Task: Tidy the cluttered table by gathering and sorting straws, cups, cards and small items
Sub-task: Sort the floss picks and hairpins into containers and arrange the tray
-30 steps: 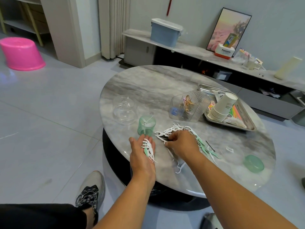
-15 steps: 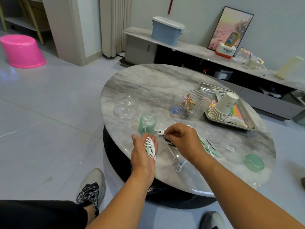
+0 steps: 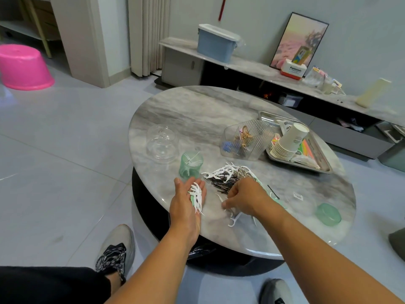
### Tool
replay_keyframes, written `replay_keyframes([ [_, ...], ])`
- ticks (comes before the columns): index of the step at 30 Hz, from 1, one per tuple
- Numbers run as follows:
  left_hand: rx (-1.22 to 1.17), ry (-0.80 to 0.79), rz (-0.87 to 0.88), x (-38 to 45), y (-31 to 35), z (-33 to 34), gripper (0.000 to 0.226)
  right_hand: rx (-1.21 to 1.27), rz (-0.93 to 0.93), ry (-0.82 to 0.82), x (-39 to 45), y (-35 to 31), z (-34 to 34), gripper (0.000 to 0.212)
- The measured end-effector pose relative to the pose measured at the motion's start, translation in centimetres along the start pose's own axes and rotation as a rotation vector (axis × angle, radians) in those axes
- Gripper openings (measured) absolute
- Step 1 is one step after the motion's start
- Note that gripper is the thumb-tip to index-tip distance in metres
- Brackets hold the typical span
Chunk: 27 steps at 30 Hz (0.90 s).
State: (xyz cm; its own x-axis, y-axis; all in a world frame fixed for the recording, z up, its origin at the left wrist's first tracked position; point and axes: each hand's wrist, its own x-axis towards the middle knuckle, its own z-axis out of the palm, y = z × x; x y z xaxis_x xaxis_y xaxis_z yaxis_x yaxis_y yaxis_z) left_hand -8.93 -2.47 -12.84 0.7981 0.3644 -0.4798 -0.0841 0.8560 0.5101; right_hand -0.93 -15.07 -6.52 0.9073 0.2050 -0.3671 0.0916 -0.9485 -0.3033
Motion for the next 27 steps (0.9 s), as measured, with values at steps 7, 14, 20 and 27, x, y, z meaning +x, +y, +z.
replay_keyframes([
  [7,0.029,-0.010,-0.014,-0.5,0.3,0.4,0.061,-0.187,-0.074,-0.022,0.3,-2.4,0.9,0.017],
  [14,0.069,-0.030,-0.044,-0.4,0.4,0.4,0.060,0.077,-0.236,0.153,0.0,-2.0,0.9,0.015],
  [20,0.059,-0.071,-0.205,-0.7,0.8,0.9,0.056,0.289,-0.669,0.372,-2.2,-1.2,1.9,0.019],
  [27,0.018,-0.047,-0.188,-1.1,0.0,2.4,0.024,0.282,-0.487,0.392,-2.7,3.4,-0.3,0.035],
])
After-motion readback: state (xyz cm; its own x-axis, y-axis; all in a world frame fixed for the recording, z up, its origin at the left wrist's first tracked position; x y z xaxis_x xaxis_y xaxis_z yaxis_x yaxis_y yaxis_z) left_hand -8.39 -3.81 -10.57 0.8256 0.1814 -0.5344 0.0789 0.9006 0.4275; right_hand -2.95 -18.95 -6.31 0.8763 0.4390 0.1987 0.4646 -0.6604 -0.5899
